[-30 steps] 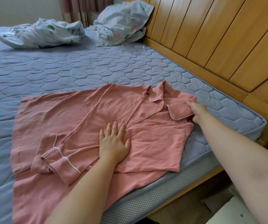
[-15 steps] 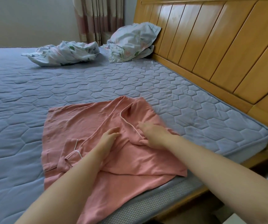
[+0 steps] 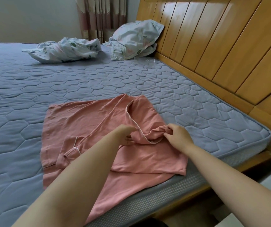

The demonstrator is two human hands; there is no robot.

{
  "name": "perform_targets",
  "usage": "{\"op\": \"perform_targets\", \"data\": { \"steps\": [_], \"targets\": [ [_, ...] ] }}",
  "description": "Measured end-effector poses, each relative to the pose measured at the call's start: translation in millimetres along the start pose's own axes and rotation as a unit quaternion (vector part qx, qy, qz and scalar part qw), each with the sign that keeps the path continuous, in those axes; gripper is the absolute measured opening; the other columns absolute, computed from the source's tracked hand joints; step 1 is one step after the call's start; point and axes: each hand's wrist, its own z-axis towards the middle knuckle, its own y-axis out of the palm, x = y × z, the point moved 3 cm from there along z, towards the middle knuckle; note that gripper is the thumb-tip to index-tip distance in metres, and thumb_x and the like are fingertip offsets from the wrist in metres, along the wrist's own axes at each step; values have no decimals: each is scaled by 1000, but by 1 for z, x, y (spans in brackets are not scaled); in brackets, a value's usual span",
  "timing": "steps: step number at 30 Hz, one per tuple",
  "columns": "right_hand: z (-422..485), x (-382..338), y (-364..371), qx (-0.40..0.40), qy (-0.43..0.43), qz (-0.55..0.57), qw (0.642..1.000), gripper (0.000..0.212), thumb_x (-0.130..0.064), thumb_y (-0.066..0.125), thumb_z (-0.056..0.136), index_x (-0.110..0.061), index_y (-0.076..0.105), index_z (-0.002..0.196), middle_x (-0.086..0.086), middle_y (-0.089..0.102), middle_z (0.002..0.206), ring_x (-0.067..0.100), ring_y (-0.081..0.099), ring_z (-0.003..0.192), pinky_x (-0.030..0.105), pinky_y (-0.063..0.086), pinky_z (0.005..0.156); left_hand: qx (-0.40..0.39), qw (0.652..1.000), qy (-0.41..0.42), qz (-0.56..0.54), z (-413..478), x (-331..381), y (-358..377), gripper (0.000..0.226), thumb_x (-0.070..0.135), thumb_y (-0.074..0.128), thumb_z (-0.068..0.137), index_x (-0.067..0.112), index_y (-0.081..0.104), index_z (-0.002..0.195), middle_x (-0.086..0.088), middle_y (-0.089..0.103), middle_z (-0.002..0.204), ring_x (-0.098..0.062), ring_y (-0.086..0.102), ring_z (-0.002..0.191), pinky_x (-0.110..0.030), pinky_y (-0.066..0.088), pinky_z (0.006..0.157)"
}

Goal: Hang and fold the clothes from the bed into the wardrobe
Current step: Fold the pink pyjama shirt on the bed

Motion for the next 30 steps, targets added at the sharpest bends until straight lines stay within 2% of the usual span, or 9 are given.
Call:
{"op": "perform_targets", "data": {
  "steps": [2,7,11,16,20,23,26,28,30],
  "targets": [
    [-3,1,-1,-4,-38,11,999,14,-14,62,85,-19,55,75,9,67,86,33,61,89,34,40,68,-4,999,-28,36,1,-5,6,45,15,62,90,2,45,129,-16,55,106,-32,59,105,-37,49,78],
    [-17,-1,-2,21,-149,-1,989,36,4,53,78,-14,70,105,3,69,114,26,61,107,37,49,88,12,996,-33,78,-1,-7,23,14,13,66,87,10,54,94,-5,54,81,-16,53,68,-28,46,62],
    [-27,-6,-7,29,-275,-61,959,32,12,54,68,-4,73,89,11,71,102,32,66,95,37,55,79,-36,998,-25,38,-5,-6,21,5,-3,53,91,0,56,88,-14,61,79,-20,64,55,-31,57,57],
    [-48,10,2,-17,-361,-196,912,42,3,71,62,-3,72,104,14,70,107,29,69,97,34,59,74,70,995,55,48,0,-14,-5,21,-14,45,82,4,57,83,-14,62,61,-22,60,50,-31,53,54],
    [-51,20,19,-68,-292,-236,924,51,-32,56,88,-15,52,136,8,46,145,24,42,135,47,33,108,68,992,68,83,1,-24,-8,17,-6,52,83,6,57,94,-14,64,61,-19,62,48,-31,53,57],
    [-50,21,20,-72,-276,-229,931,48,-40,47,94,-13,56,132,10,49,143,25,43,134,50,24,112,80,979,102,158,0,-23,-7,14,3,55,83,13,52,92,-10,66,57,-20,64,48,-33,56,57],
    [-45,6,17,13,-292,-135,947,53,-36,41,91,-9,53,135,11,45,145,26,41,135,47,26,112,158,929,211,258,1,-19,-16,35,11,54,79,19,51,113,-13,69,84,-31,67,77,-37,54,67],
    [-38,-7,30,-62,-282,-115,950,56,-41,36,95,-16,41,144,5,28,155,19,23,144,39,15,117,239,862,284,344,3,-16,-28,44,17,51,80,20,50,124,-11,67,102,-33,62,96,-37,47,74],
    [-29,-15,47,-180,-244,-136,943,48,-43,36,98,-17,51,136,6,41,148,20,32,138,35,23,113,260,807,335,412,8,-14,-41,56,18,50,83,19,43,139,-12,58,128,-34,53,113,-40,43,89]
  ]
}}
